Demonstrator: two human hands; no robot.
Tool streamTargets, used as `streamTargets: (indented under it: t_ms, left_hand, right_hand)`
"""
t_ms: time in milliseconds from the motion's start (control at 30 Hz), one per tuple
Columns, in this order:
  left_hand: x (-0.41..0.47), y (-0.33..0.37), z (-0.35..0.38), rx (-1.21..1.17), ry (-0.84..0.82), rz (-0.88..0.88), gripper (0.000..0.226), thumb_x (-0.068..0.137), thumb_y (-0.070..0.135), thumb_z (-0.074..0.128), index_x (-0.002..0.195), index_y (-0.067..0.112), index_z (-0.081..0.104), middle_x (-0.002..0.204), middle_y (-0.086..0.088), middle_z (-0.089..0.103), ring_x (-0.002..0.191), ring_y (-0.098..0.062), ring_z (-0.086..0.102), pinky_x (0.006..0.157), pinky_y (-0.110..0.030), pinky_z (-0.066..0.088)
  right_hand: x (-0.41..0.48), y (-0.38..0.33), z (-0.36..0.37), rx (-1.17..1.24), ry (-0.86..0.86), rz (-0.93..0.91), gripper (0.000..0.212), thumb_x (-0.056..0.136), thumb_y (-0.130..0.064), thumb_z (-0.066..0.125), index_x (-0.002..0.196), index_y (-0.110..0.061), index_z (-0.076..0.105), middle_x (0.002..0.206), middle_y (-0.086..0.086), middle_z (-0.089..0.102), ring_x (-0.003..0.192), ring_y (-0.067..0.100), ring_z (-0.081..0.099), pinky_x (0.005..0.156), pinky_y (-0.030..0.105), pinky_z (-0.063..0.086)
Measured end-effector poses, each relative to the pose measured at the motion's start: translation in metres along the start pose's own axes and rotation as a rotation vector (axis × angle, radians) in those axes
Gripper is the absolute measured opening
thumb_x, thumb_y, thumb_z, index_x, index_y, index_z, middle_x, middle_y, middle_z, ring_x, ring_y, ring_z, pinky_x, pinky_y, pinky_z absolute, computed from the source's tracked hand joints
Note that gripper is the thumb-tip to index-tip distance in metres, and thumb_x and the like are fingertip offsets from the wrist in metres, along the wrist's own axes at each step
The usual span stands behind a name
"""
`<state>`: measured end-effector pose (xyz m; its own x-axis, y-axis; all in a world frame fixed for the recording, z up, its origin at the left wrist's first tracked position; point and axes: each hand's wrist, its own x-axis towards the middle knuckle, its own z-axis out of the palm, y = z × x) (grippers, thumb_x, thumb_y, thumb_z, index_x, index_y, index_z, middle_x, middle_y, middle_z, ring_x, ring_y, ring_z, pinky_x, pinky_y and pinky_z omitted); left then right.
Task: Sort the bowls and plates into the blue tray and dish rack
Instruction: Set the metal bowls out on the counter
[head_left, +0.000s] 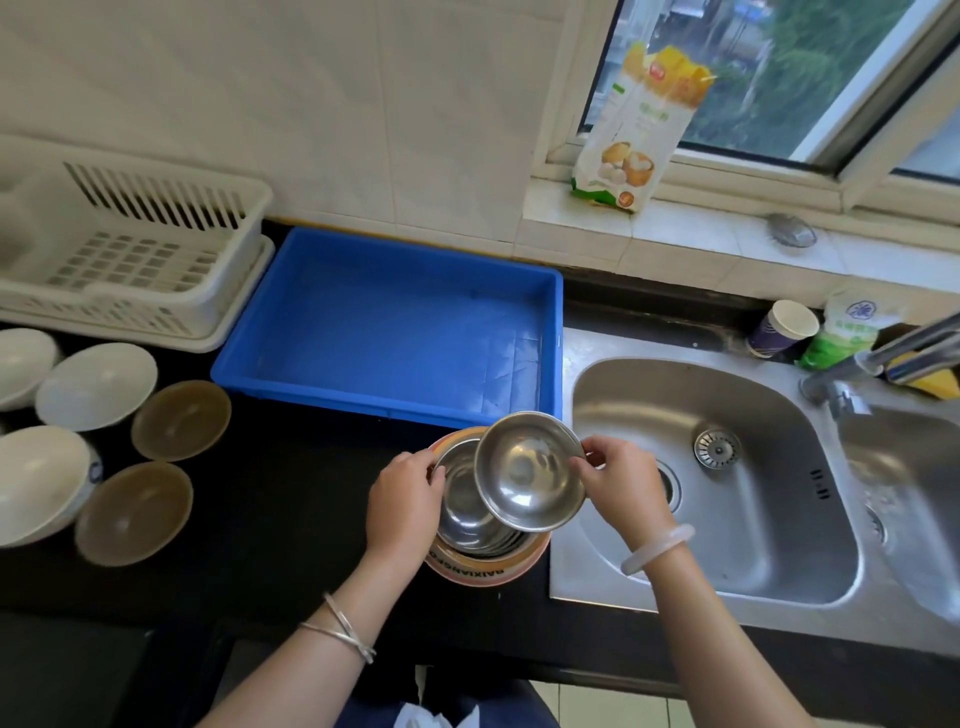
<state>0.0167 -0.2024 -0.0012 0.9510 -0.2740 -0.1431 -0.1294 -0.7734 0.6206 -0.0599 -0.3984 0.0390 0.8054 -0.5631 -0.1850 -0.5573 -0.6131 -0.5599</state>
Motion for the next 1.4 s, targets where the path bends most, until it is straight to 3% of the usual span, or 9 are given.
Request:
streamTargets:
  t_ms: [300, 433, 567, 667, 767, 833, 933, 1033, 1400]
  left_hand:
    - [-0.006, -0.016, -0.034, -0.244, 0.07, -0.141, 0.013, 0.091, 0.021, 0.053, 0.085, 0.019, 0.064, 0.074, 0.005, 0.065, 0.066, -0.009, 0.065, 0.062, -0.032, 0.058]
    - [-0.009, -0.042, -0.058, -0.35, 0.132, -0.228, 0.013, 0.089, 0.018, 0.057, 0.082, 0.026, 0.064, 0.075, 0.007, 0.066, 0.066, -0.008, 0.067, 0.059, -0.028, 0.059]
    - [-0.015, -0.083, -0.08, -0.51, 0.196, -0.38, 0.017, 0.088, 0.015, 0.06, 0.077, 0.028, 0.06, 0.079, 0.008, 0.063, 0.069, -0.007, 0.065, 0.048, -0.017, 0.053]
    - [-0.025, -0.118, -0.088, -0.602, 0.262, -0.501, 0.011, 0.087, 0.011, 0.061, 0.084, 0.021, 0.06, 0.081, 0.007, 0.061, 0.071, -0.009, 0.064, 0.049, -0.022, 0.055]
    - [-0.035, -0.149, -0.089, -0.643, 0.305, -0.615, 0.009, 0.087, 0.011, 0.061, 0.084, 0.02, 0.06, 0.081, 0.006, 0.061, 0.071, -0.011, 0.064, 0.053, -0.027, 0.056]
    - [-0.04, -0.165, -0.087, -0.641, 0.315, -0.665, 0.01, 0.087, 0.011, 0.06, 0.081, 0.019, 0.061, 0.082, 0.002, 0.063, 0.073, -0.014, 0.065, 0.054, -0.028, 0.056]
    - [-0.046, -0.18, -0.084, -0.633, 0.337, -0.701, 0.021, 0.087, 0.011, 0.06, 0.071, 0.025, 0.058, 0.08, 0.002, 0.063, 0.071, -0.015, 0.065, 0.055, -0.028, 0.057]
    - [-0.047, -0.188, -0.083, -0.647, 0.334, -0.757, 0.026, 0.087, 0.01, 0.059, 0.067, 0.026, 0.056, 0.079, 0.001, 0.063, 0.069, -0.014, 0.065, 0.054, -0.028, 0.057]
    - [-0.038, -0.203, -0.083, -0.817, 0.279, -0.894, 0.005, 0.09, 0.009, 0.055, 0.088, 0.01, 0.059, 0.097, -0.011, 0.062, 0.082, -0.021, 0.062, 0.062, -0.035, 0.057]
  right_hand:
    - [0.01, -0.039, -0.014, 0.164, -0.108, -0.075, 0.014, 0.084, -0.012, 0.061, 0.072, -0.016, 0.069, 0.065, 0.008, 0.071, 0.068, 0.024, 0.07, 0.07, 0.037, 0.058]
    - [0.019, -0.069, 0.001, 0.232, -0.14, -0.139, 0.028, 0.085, -0.014, 0.062, 0.061, -0.029, 0.061, 0.045, -0.014, 0.063, 0.045, -0.003, 0.06, 0.048, 0.006, 0.045]
    - [0.028, -0.098, 0.038, 0.249, -0.176, -0.131, 0.019, 0.084, -0.015, 0.061, 0.067, -0.011, 0.069, 0.053, 0.001, 0.066, 0.047, 0.004, 0.058, 0.055, 0.016, 0.049]
    - [0.038, -0.121, 0.077, 0.232, -0.242, -0.14, 0.019, 0.084, -0.014, 0.061, 0.066, -0.012, 0.067, 0.05, -0.001, 0.061, 0.051, 0.008, 0.058, 0.06, 0.019, 0.049]
    - [0.046, -0.14, 0.117, 0.222, -0.345, -0.112, 0.012, 0.084, -0.012, 0.06, 0.078, -0.008, 0.069, 0.061, 0.005, 0.063, 0.07, 0.028, 0.068, 0.075, 0.04, 0.058]
    - [0.048, -0.149, 0.141, 0.203, -0.376, -0.105, 0.012, 0.083, -0.012, 0.06, 0.079, -0.008, 0.069, 0.063, 0.004, 0.062, 0.07, 0.027, 0.067, 0.077, 0.045, 0.058]
    - [0.049, -0.161, 0.172, 0.177, -0.391, -0.085, 0.014, 0.083, -0.015, 0.059, 0.071, -0.014, 0.066, 0.067, 0.007, 0.064, 0.075, 0.03, 0.069, 0.078, 0.045, 0.058]
    - [0.052, -0.166, 0.195, 0.136, -0.394, -0.04, 0.022, 0.084, -0.018, 0.059, 0.072, 0.0, 0.063, 0.065, 0.009, 0.06, 0.064, 0.025, 0.063, 0.076, 0.046, 0.057]
    - [0.059, -0.165, 0.24, 0.275, -0.46, 0.174, 0.014, 0.088, -0.012, 0.059, 0.075, -0.007, 0.062, 0.068, 0.002, 0.062, 0.059, 0.011, 0.063, 0.078, 0.043, 0.059]
